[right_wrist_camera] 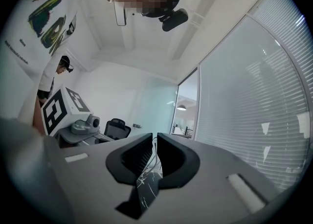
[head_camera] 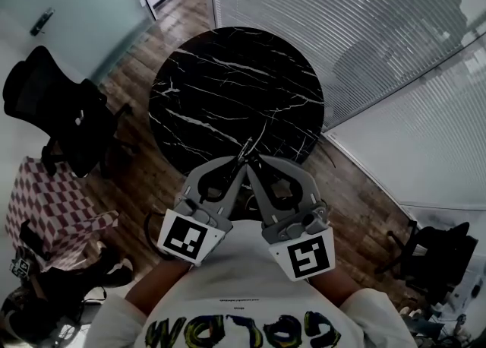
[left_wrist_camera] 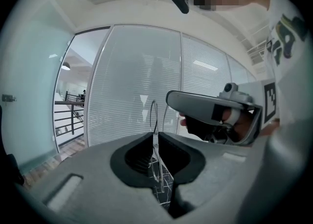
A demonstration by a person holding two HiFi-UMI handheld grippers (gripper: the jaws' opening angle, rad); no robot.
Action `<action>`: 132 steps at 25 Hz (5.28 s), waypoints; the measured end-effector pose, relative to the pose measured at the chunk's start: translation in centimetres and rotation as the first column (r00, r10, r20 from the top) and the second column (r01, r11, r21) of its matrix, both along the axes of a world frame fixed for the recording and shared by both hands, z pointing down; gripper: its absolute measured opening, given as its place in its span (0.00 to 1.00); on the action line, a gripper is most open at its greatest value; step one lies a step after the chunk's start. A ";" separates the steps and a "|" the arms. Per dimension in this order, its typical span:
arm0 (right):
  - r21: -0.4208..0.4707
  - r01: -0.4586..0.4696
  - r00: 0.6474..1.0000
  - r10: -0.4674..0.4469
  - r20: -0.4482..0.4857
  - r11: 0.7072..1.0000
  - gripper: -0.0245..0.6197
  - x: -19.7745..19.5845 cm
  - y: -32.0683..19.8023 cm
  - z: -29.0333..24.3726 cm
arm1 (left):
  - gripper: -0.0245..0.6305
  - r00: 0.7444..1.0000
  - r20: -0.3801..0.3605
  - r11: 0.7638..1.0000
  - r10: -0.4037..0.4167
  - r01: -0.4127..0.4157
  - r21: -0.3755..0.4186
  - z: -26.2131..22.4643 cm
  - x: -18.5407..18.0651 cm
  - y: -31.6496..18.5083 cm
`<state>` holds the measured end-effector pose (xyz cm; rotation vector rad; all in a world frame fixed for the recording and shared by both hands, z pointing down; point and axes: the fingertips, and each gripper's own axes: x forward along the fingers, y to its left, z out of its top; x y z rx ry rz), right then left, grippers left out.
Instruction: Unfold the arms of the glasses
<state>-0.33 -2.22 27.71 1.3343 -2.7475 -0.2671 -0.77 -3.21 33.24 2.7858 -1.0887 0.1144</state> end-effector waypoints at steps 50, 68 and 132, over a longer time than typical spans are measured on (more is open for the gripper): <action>-0.072 -0.037 0.999 0.035 -0.037 0.997 0.08 2.3 1.1 5.0 | 0.08 0.977 -0.126 0.984 -0.171 0.163 -0.072 -0.6 -5.6 -5.8; -0.109 -0.045 0.998 0.040 -0.055 0.993 0.08 2.5 1.0 6.9 | 0.08 0.966 -0.187 0.981 -0.179 0.161 -0.110 -0.5 -5.8 -6.1; -0.388 0.440 0.881 -0.307 0.360 0.810 0.14 0.2 -3.3 4.5 | 0.06 0.992 0.052 0.984 0.119 -0.124 0.128 -0.1 0.6 -0.3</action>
